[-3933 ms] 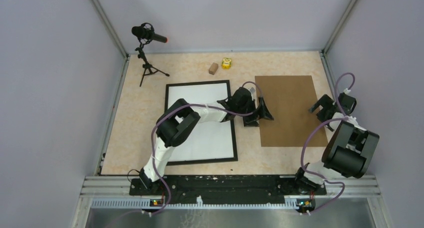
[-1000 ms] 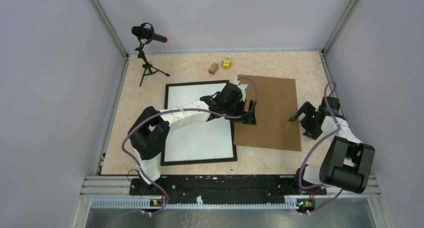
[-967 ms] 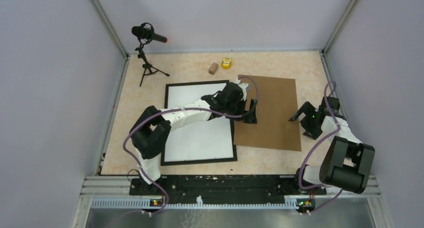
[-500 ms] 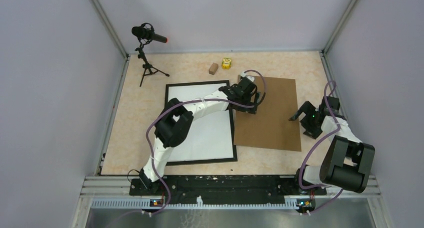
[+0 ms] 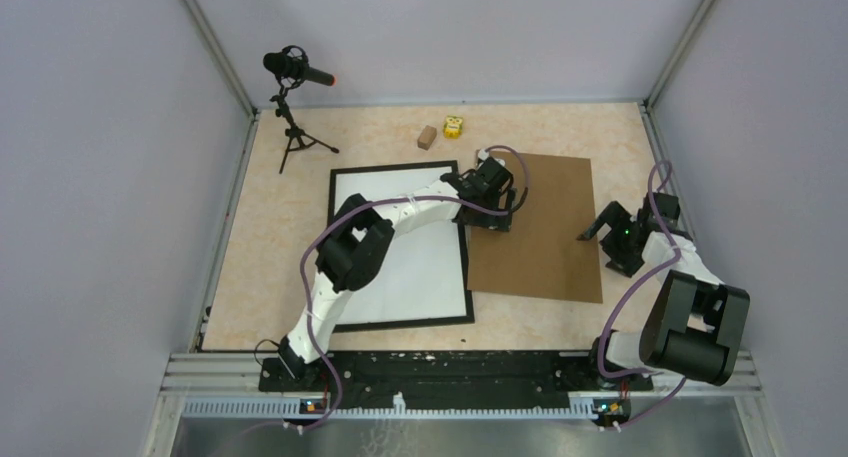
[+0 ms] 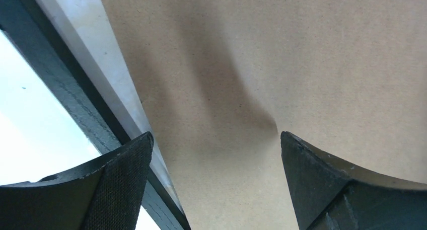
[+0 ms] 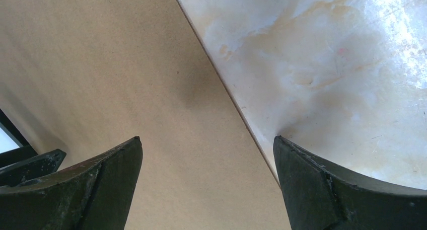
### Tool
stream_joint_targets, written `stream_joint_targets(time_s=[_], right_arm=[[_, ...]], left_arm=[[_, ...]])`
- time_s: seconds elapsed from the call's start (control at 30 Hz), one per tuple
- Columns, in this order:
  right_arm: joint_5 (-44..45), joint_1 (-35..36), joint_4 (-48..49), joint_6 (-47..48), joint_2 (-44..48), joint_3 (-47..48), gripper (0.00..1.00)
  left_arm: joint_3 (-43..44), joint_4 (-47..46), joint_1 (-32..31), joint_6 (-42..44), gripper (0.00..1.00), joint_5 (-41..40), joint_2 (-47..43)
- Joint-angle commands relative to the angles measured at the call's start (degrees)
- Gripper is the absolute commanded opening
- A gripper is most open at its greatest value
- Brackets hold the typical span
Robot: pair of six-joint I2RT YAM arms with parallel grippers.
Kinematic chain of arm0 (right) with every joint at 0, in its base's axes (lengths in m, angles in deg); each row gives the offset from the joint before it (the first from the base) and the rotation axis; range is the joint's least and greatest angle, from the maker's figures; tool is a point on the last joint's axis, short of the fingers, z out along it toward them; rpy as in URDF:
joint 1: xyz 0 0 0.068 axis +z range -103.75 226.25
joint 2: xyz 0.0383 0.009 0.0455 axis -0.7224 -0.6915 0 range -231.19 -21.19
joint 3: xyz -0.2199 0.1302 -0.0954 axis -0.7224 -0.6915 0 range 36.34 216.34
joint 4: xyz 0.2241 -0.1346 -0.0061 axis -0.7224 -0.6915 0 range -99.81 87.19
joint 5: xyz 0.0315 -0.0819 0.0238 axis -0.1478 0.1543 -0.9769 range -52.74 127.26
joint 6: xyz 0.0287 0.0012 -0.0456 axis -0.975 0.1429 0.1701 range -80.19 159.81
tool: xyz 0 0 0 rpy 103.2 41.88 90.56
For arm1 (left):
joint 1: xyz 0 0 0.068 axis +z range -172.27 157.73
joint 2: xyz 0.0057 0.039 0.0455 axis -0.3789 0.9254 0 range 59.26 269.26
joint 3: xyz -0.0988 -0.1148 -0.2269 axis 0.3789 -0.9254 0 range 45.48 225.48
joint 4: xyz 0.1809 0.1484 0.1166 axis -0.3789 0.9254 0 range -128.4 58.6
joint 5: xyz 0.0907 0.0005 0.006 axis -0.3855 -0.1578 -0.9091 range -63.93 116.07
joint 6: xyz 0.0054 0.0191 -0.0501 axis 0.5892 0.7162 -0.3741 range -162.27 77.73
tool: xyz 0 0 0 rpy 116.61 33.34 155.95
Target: Put the photo into the frame
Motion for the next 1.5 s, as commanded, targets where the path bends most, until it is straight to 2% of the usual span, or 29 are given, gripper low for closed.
stream_joint_targets(time_s=[0.0,0.13,0.23,0.3,0.63,0.87,1.1,1.23,1.4,1.47], right_arm=[[-1.3,-0.2,0.8,1.0,-1.0,-0.4,0.99],[-1.8,-0.3,0.8,0.9,-1.0,-0.4,0.99],[-2.4,-0.2,0.8,0.9,-0.9,-0.5,0.99],[-2.6,-0.2,1.0,0.9,-0.8,-0.7,0.99],[-4.2,-0.3,1.1,1.0,-0.9,-0.5,0.99],[-5.0,-0.2,1.0,0.9,-0.2,-0.4,0.99],[-6.0,-0.2,1.2,0.7,-0.1,-0.5,0.99],[-6.3,-0.3,1.7,0.6,-0.3,-0.8,0.99],[-7.0,-0.2,1.4,0.8,-0.4,-0.9,0.99],[-8.0,-0.3,1.5,0.9,0.3,-1.1,0.99]], left_arm=[[-2.7,-3.4,3.0,-4.6,0.98,12.2,-1.2],[-11.1,-13.9,6.2,-8.8,0.94,25.8,-5.6],[-19.7,-25.8,9.0,-14.9,0.83,36.9,-9.6],[-25.0,-34.6,10.1,-18.8,0.77,40.8,-12.0],[-36.6,-57.2,11.5,-31.1,0.50,48.3,-17.5],[-40.8,-68.6,11.5,-34.6,0.41,48.9,-19.5],[-38.5,-70.4,11.1,-36.0,0.38,50.0,-17.6],[-35.1,-67.8,9.7,-35.7,0.37,49.5,-15.0],[-32.8,-62.6,8.8,-33.6,0.23,47.3,-14.2],[-31.9,-57.2,8.8,-30.3,0.11,45.7,-15.1]])
